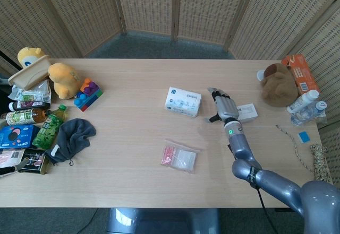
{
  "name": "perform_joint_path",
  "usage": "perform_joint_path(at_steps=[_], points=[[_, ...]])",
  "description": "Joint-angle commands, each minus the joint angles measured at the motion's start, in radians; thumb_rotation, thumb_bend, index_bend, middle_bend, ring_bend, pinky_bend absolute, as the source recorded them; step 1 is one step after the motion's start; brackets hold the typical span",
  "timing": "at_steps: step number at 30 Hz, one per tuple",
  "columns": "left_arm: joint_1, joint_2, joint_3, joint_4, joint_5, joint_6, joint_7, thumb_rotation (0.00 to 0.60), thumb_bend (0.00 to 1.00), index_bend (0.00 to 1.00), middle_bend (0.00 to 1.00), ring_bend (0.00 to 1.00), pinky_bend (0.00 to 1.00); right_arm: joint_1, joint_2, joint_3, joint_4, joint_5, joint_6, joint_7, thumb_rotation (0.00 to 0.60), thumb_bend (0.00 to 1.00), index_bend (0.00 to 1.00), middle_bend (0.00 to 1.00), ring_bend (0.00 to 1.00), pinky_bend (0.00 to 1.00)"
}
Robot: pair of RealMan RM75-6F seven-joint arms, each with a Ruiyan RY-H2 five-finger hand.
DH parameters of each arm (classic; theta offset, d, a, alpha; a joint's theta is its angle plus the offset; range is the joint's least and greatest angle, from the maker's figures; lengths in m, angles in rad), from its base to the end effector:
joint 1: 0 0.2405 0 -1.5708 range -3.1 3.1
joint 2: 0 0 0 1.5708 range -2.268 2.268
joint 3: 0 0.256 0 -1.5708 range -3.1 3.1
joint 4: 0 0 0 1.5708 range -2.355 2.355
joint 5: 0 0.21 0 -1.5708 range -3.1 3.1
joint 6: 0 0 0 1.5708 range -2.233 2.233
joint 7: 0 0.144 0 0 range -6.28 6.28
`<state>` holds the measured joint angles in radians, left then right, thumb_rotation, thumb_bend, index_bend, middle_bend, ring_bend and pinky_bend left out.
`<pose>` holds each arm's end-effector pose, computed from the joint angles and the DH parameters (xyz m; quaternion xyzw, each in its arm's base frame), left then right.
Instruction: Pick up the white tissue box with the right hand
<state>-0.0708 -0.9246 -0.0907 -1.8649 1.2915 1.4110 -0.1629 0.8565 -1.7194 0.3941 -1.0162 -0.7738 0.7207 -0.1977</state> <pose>-0.3015 0.1791 0.2002 -0.4877 -0.5052 -0.4095 0.5824 -0.1789 -0.4375 -0.0199 0.5994 -0.5388 0.3655 0.4656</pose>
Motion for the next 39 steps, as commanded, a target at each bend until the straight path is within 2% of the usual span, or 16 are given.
perform_joint_path(at_steps=[1,11,17,20,22,24,26,28,34,39], points=[[-0.006,-0.006,-0.004,0.008,-0.013,-0.012,0.008,0.600,0.00,0.03,0.00,0.00,0.00,0.080,-0.080,0.041,0.103,0.088,-0.027,-0.046,0.600,0.00,0.00,0.00,0.00,0.00],[-0.011,-0.018,-0.012,0.016,-0.037,-0.021,0.029,0.600,0.00,0.03,0.00,0.00,0.00,0.199,-0.220,0.086,0.284,0.257,-0.061,-0.142,0.600,0.00,0.00,0.00,0.00,0.00],[-0.011,-0.018,-0.014,0.019,-0.037,-0.025,0.025,0.600,0.00,0.03,0.00,0.00,0.00,0.227,-0.270,0.083,0.335,0.268,-0.064,-0.169,0.600,0.00,0.00,0.00,0.00,0.00],[-0.011,-0.017,-0.014,0.018,-0.035,-0.026,0.022,0.600,0.00,0.03,0.00,0.00,0.00,0.239,-0.297,0.084,0.378,0.208,-0.031,-0.126,0.600,0.00,0.01,0.00,0.00,0.00],[-0.009,-0.016,-0.014,0.017,-0.032,-0.022,0.021,0.600,0.00,0.03,0.00,0.00,0.00,0.239,-0.314,0.084,0.408,0.163,-0.019,-0.077,0.600,0.01,0.12,0.06,0.05,0.12],[-0.007,-0.016,-0.014,0.016,-0.030,-0.019,0.021,0.600,0.00,0.03,0.00,0.00,0.00,0.237,-0.322,0.091,0.429,0.134,-0.017,-0.031,0.600,0.04,0.26,0.20,0.20,0.32],[-0.006,-0.017,-0.013,0.016,-0.029,-0.019,0.022,0.600,0.00,0.03,0.00,0.00,0.00,0.233,-0.332,0.091,0.458,0.097,-0.003,0.012,0.600,0.07,0.37,0.33,0.35,0.46],[-0.008,-0.019,-0.013,0.015,-0.028,-0.021,0.026,0.600,0.00,0.03,0.00,0.00,0.00,0.228,-0.338,0.095,0.477,0.078,-0.009,0.042,0.600,0.12,0.46,0.43,0.45,0.56],[-0.008,-0.024,-0.010,0.013,-0.026,-0.022,0.039,0.600,0.00,0.03,0.00,0.00,0.00,0.211,-0.321,0.105,0.481,0.040,-0.010,0.079,0.600,0.16,0.51,0.49,0.52,0.62],[-0.006,-0.023,-0.010,0.009,-0.023,-0.020,0.038,0.600,0.00,0.03,0.00,0.00,0.00,0.187,-0.265,0.112,0.394,-0.004,0.045,0.097,0.600,0.16,0.51,0.49,0.52,0.62]])
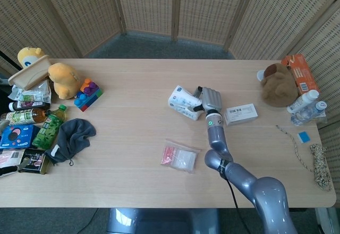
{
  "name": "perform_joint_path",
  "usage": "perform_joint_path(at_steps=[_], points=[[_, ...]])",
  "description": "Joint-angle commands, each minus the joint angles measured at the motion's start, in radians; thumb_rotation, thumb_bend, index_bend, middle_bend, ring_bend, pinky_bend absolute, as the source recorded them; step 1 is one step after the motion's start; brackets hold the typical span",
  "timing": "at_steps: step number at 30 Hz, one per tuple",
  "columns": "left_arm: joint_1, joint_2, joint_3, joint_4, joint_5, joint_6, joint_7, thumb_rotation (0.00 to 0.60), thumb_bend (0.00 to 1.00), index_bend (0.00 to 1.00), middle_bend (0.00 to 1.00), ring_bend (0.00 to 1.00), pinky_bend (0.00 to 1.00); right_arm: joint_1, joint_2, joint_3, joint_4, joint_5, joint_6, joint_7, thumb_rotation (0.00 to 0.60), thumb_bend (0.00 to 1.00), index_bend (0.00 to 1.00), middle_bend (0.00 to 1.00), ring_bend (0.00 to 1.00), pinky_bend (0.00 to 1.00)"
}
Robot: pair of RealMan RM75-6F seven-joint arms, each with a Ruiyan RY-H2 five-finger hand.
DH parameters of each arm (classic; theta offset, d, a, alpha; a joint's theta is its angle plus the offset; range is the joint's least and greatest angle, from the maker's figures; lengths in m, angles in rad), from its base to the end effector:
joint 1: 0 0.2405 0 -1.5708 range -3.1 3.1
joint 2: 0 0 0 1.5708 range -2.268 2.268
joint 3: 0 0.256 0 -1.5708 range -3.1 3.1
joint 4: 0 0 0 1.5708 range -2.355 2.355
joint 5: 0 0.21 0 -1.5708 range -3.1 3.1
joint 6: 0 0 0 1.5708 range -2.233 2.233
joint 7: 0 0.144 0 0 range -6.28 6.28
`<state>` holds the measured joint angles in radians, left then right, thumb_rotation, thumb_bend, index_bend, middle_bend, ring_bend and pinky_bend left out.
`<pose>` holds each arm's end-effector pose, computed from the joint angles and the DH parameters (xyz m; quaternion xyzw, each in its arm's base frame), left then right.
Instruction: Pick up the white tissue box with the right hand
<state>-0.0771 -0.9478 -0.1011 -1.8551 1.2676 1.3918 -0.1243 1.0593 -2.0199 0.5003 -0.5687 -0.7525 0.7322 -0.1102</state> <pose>-0.3043 0.1825 0.1937 -0.4898 -0.5062 -0.3979 0.5878 -0.1363 -0.4701 -0.0628 0.5411 -0.5453 0.4084 0.4930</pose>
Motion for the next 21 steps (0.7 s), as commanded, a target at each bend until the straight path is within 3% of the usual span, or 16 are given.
perform_joint_path(at_steps=[1,13,21], points=[[0.000,0.001,0.001,-0.001,0.003,-0.001,-0.002,0.600,0.00,0.03,0.00,0.00,0.00,-0.024,0.058,0.009,-0.095,-0.036,0.056,0.008,0.600,0.16,0.51,0.49,0.52,0.63],[0.013,0.019,0.017,-0.025,0.061,0.017,-0.027,0.600,0.00,0.03,0.00,0.00,0.00,-0.149,0.413,0.064,-0.732,-0.099,0.337,-0.157,0.600,0.19,0.53,0.50,0.52,0.62],[0.024,0.032,0.029,-0.040,0.103,0.038,-0.047,0.600,0.00,0.03,0.00,0.00,0.00,-0.218,0.579,0.087,-0.980,-0.060,0.422,-0.238,0.600,0.19,0.54,0.50,0.52,0.62]])
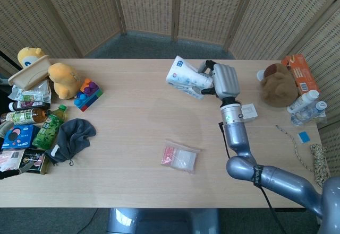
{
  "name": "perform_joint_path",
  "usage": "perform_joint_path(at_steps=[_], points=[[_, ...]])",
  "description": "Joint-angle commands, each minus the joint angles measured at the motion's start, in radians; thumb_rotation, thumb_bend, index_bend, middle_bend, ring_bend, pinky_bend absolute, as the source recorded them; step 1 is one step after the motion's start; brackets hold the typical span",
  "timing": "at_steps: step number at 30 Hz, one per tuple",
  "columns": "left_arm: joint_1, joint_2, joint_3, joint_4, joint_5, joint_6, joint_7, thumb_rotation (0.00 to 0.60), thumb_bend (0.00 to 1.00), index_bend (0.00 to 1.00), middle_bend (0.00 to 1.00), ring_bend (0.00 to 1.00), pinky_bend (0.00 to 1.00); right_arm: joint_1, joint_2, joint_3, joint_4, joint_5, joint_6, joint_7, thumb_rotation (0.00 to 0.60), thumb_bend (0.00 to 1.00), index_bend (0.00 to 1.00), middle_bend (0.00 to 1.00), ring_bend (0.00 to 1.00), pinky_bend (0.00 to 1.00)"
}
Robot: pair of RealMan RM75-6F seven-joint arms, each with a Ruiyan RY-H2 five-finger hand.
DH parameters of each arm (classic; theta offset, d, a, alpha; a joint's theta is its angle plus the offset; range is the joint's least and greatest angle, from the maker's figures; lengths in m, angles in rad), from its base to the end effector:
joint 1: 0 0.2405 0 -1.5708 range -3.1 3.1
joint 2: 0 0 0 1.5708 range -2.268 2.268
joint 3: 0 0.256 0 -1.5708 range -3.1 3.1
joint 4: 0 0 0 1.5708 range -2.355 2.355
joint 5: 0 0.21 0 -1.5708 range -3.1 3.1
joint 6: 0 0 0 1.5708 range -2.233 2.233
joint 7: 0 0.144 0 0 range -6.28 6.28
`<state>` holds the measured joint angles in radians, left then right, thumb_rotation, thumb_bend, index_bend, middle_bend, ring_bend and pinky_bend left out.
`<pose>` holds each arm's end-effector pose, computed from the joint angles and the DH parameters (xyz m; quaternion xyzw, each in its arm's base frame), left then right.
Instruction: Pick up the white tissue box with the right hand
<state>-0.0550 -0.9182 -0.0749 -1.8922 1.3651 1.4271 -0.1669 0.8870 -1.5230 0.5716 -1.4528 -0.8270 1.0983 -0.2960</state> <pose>-0.2901 0.1724 0.1961 -0.5043 -0.5015 -0.4216 0.5626 -0.0696 -0.4366 0.0881 0.5319 -0.4296 0.5517 0.4777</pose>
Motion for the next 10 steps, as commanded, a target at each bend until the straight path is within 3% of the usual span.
perform_joint_path(at_steps=[1,10], points=[[0.003,0.004,0.004,-0.004,0.010,0.005,-0.006,0.600,0.00,0.03,0.00,0.00,0.00,-0.053,0.101,0.016,-0.120,0.015,0.064,-0.060,0.600,0.19,0.54,0.51,0.52,0.62],[0.002,0.000,0.012,-0.012,0.029,0.008,0.006,0.600,0.00,0.03,0.00,0.00,0.00,-0.079,0.179,0.009,-0.203,0.044,0.089,-0.067,0.600,0.19,0.55,0.51,0.52,0.62]])
